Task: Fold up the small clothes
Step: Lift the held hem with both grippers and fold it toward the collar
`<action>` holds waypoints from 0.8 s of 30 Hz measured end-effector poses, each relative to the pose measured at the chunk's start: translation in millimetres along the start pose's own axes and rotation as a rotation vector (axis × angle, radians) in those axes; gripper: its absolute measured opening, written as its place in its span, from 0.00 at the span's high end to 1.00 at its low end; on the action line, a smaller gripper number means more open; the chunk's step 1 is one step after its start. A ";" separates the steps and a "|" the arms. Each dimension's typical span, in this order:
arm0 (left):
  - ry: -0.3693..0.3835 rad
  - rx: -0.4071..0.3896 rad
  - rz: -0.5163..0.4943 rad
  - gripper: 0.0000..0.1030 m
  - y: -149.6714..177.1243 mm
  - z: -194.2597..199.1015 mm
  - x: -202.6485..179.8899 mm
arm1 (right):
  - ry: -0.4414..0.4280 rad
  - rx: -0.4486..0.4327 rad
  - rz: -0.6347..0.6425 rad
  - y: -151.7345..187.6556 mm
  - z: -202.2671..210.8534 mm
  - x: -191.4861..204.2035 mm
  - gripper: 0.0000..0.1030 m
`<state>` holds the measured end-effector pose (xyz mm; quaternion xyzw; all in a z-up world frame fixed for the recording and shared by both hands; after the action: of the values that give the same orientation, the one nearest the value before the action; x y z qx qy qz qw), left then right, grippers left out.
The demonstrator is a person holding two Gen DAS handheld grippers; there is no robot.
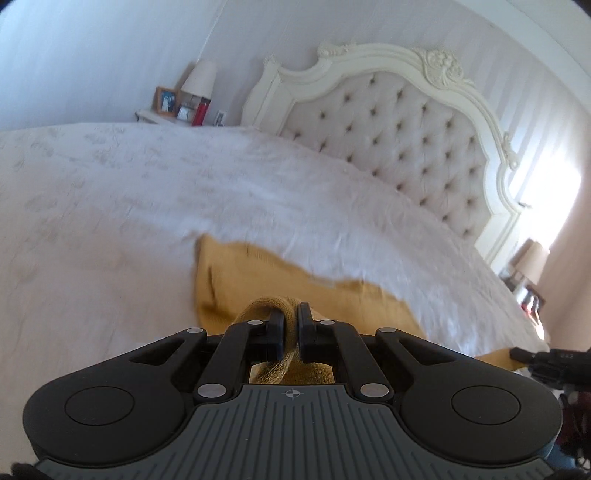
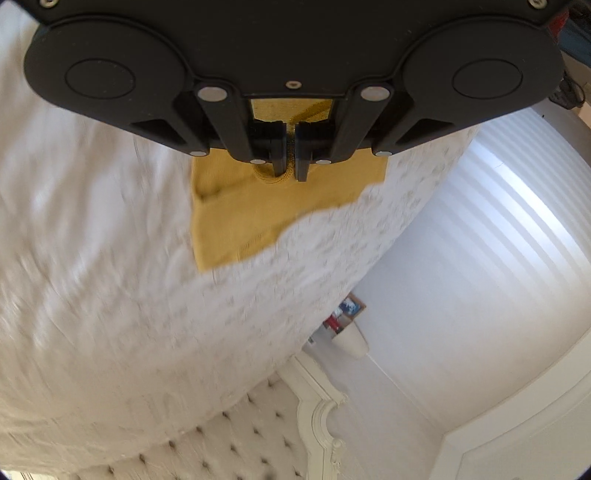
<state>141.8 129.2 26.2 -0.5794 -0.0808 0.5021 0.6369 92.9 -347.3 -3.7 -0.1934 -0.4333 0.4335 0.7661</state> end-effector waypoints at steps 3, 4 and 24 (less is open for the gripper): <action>-0.007 -0.026 0.034 0.94 -13.6 -21.0 9.9 | 0.015 -0.025 0.014 -19.7 -27.2 5.7 0.90; -0.010 -0.031 0.044 0.94 -16.9 -27.5 13.9 | 0.021 -0.029 0.021 -25.7 -38.2 6.4 0.90; -0.183 0.019 0.167 0.88 -25.1 -137.8 106.3 | 0.209 0.029 0.021 -57.9 -199.0 0.6 0.89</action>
<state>301.2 121.0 -47.6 -0.5297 -0.0854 0.6049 0.5884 287.2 -362.8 -73.9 -0.2309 -0.3428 0.4252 0.8052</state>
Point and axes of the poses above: each gripper's, at about its wrist camera, not at the fingertips, and z roughly against the way its jaws point, x to its left, y to its underside, the point moved 2 cm from there along -z, roughly the way its jaws point, and after that the axes turned 14 degrees about y, right-handed, at the moved point
